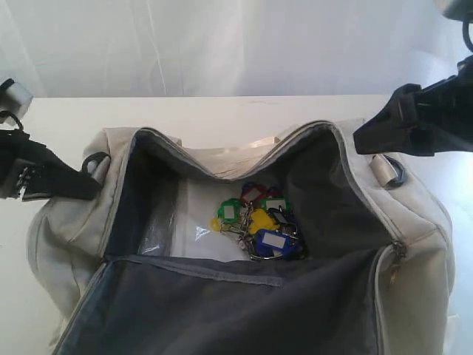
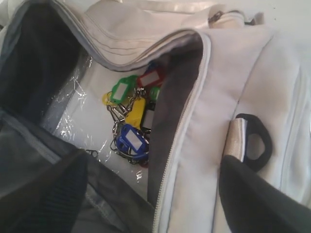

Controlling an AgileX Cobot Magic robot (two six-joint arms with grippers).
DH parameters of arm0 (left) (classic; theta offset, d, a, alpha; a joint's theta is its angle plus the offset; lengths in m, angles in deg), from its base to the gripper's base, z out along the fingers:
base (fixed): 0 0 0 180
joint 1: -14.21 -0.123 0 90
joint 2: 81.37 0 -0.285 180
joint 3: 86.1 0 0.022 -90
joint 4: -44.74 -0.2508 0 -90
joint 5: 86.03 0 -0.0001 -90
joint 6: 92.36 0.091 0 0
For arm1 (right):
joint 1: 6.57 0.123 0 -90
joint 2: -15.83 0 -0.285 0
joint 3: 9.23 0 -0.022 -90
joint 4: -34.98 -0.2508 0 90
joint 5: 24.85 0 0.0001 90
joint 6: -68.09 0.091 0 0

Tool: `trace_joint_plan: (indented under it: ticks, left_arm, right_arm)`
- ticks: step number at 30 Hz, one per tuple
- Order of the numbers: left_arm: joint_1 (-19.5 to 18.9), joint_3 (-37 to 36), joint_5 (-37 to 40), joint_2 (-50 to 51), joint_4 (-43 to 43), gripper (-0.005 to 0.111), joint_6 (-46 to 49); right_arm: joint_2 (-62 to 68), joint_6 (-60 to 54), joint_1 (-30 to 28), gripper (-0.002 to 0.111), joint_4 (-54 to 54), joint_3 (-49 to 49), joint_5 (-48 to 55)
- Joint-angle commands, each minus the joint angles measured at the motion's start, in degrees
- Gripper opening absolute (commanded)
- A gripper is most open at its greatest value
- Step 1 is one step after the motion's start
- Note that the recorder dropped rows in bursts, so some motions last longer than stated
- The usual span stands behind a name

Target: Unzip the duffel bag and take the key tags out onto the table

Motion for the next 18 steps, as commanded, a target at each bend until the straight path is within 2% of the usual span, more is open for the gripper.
trace_joint_plan:
  ticks: [1, 5, 8, 13, 18]
  left_arm:
    - [-3.1, 2.3, -3.1, 0.0, -4.5, 0.0, -8.5]
    - [-8.5, 6.2, 0.0, 0.0, -13.1, 0.0, -15.2]
    - [-11.4, 7.7, 2.4, 0.0, -15.0, 0.0, -17.4]
    - [-12.9, 7.7, 1.0, 0.0, -15.5, 0.0, -17.5]
    - [-13.0, 7.7, -2.4, 0.0, -21.9, 0.0, -23.7]
  right_arm:
    - [-0.2, -0.6, 0.2, 0.07, 0.0, 0.4, -0.7]
    - [-0.2, -0.6, 0.2, 0.07, 0.1, 0.4, 0.1]
    - [-0.2, -0.6, 0.2, 0.07, 0.1, 0.4, 0.0]
    - [-0.2, -0.6, 0.2, 0.07, 0.1, 0.4, 0.0]
    - [-0.2, -0.6, 0.2, 0.07, 0.1, 0.4, -0.4]
